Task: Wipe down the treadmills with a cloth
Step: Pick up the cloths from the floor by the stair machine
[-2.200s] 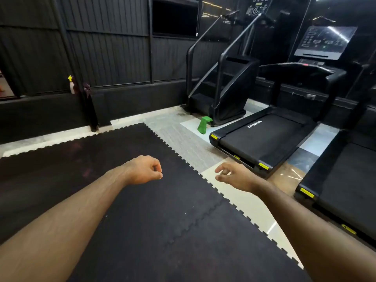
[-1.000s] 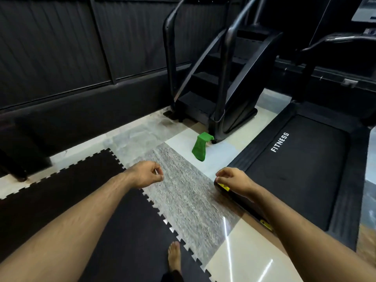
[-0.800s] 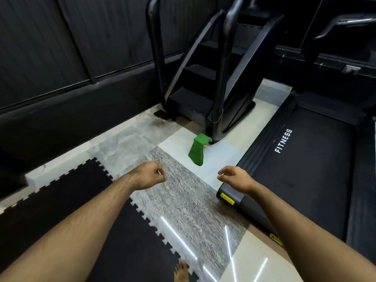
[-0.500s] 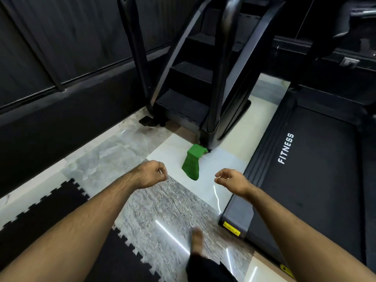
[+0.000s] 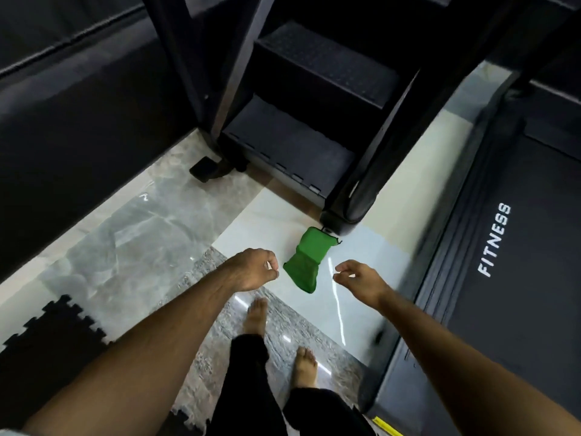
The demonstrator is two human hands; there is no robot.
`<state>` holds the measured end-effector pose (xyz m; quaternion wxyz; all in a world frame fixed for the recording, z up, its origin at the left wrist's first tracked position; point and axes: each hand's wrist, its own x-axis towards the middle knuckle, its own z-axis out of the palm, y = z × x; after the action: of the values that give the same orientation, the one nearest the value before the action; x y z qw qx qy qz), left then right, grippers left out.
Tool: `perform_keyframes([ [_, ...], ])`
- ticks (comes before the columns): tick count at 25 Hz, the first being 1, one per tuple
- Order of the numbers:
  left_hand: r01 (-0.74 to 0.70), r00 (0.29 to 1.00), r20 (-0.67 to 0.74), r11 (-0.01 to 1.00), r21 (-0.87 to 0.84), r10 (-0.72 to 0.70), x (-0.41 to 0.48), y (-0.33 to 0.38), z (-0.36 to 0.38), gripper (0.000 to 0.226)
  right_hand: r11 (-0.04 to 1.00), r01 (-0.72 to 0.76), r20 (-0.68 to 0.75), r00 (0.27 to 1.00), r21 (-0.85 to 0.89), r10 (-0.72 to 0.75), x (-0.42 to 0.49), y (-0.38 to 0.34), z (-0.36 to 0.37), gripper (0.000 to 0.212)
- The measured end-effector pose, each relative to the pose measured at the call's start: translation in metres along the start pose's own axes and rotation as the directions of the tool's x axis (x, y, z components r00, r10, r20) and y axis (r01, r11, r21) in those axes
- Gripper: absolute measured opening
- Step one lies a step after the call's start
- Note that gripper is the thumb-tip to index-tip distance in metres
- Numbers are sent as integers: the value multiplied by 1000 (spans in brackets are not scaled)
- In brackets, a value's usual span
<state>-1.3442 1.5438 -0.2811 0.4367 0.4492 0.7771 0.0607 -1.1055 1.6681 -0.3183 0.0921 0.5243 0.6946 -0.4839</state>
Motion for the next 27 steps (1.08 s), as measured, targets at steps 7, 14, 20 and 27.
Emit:
perform_keyframes([
  [7,-23,995,95,998,53,17,212,-61,-16,22,974,-225,-32,974,-3,224,181,22,26,33],
  [14,-153,980,133,987,52,145,435,-103,68,45,958,-258,-32,966,-128,256,383,97,59,67],
  [20,-307,926,266,944,118,268,555,-98,173,84,967,-249,-12,969,-50,248,486,176,91,94],
  [27,-344,927,238,909,235,290,592,-101,178,63,838,-198,-28,977,-508,214,505,193,94,47],
])
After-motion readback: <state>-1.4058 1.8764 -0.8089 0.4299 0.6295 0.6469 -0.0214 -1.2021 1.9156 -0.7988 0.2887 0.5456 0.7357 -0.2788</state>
